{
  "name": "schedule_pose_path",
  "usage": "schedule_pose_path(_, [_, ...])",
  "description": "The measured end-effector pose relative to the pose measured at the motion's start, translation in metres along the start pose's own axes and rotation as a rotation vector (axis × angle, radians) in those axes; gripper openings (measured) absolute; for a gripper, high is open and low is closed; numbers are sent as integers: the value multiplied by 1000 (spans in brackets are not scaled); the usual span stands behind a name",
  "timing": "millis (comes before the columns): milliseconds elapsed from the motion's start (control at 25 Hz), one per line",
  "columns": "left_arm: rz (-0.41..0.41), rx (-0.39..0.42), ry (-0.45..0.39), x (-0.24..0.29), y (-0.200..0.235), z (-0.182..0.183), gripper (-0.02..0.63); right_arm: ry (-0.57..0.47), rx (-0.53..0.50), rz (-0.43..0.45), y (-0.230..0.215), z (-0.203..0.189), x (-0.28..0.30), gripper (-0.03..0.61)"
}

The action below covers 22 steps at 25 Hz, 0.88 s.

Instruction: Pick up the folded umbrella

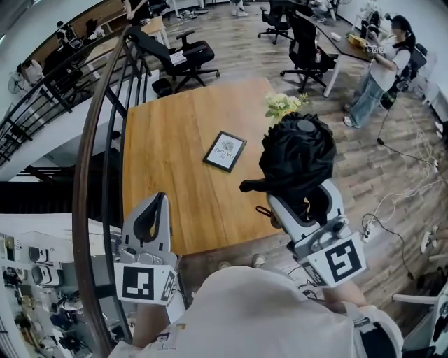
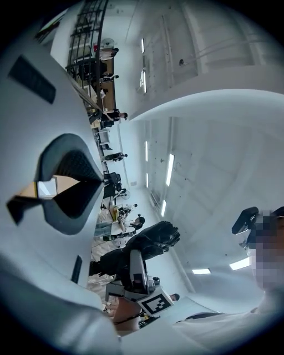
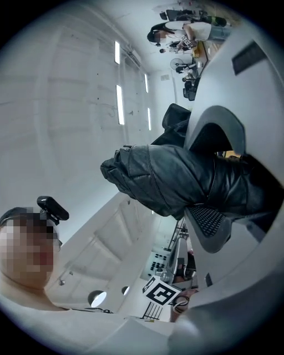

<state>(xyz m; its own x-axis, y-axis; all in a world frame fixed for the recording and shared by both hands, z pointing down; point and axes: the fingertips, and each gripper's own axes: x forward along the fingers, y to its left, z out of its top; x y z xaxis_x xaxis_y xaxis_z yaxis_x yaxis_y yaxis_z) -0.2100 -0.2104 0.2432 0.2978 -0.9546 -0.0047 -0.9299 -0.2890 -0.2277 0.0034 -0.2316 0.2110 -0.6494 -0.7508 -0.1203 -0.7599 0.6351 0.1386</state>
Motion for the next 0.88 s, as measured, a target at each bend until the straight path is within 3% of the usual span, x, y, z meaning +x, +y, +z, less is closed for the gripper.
schedule_pose_path(280, [-10,-47,55,-3,-9,-30,17,84,40,31,10,-25,1,304])
schedule_pose_path(880, [-32,-41,61,10,-16,-31,17,119,56,30,1,-37,6,304])
